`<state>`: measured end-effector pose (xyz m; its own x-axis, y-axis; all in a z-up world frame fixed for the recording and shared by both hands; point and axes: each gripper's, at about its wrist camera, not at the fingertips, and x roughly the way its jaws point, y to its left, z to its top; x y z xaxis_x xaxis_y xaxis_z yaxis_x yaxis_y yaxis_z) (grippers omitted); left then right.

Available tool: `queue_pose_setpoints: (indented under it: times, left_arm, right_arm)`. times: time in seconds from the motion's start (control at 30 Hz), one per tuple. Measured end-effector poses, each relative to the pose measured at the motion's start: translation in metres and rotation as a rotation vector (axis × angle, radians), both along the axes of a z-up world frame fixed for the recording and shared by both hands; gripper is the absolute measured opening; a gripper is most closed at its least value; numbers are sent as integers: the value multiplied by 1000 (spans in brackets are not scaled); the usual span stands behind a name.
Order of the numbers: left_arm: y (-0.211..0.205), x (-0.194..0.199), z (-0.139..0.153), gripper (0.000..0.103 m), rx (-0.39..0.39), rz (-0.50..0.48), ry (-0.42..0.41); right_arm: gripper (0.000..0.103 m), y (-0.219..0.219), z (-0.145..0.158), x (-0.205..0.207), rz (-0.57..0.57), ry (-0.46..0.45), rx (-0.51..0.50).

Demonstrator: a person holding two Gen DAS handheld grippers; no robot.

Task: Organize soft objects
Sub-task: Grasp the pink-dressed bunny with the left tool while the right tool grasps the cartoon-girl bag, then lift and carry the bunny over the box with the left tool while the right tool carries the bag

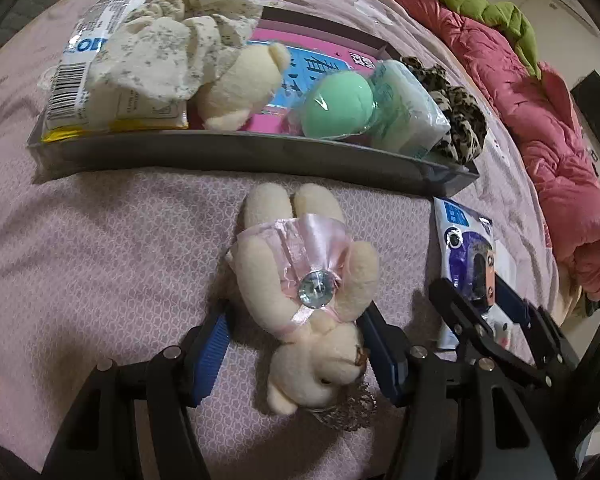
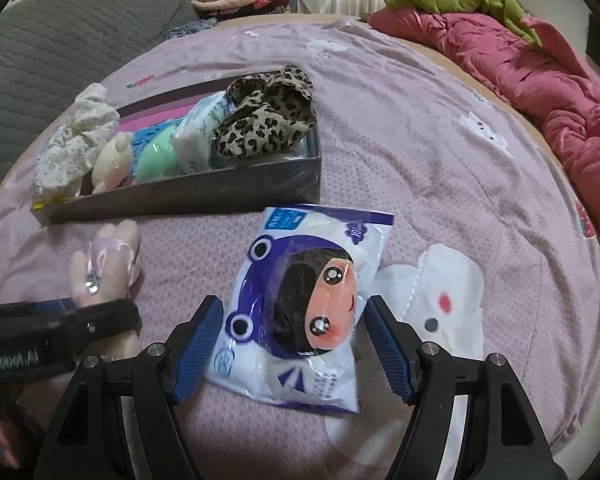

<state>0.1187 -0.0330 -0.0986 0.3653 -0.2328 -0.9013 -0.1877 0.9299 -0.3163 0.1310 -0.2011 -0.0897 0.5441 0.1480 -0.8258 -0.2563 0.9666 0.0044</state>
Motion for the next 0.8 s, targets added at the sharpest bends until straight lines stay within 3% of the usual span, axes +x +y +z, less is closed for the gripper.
queue_pose_setpoints:
  times: [0.13,0.3,0.47,0.67,0.8]
  left_arm:
    - [0,2,-2,63,12,-5,-5]
    - [-5,7,-3,62,36,-8,-6]
    - [-8,9,1,49,51,-29,-26]
    - [-6,4,9,43,26,-36,-45]
    - [-1,-1,18,42,14,-31,-67]
  right_arm:
    - [74,10,-9,5,8,-35,-77]
    - [74,10,-8,6,14,-65,-102]
    - [64,3,-5,7,23,-65,-84]
    - [50,-1,3,1,42,-79,-47]
    - [47,-4,9,-3,45,-85,-34]
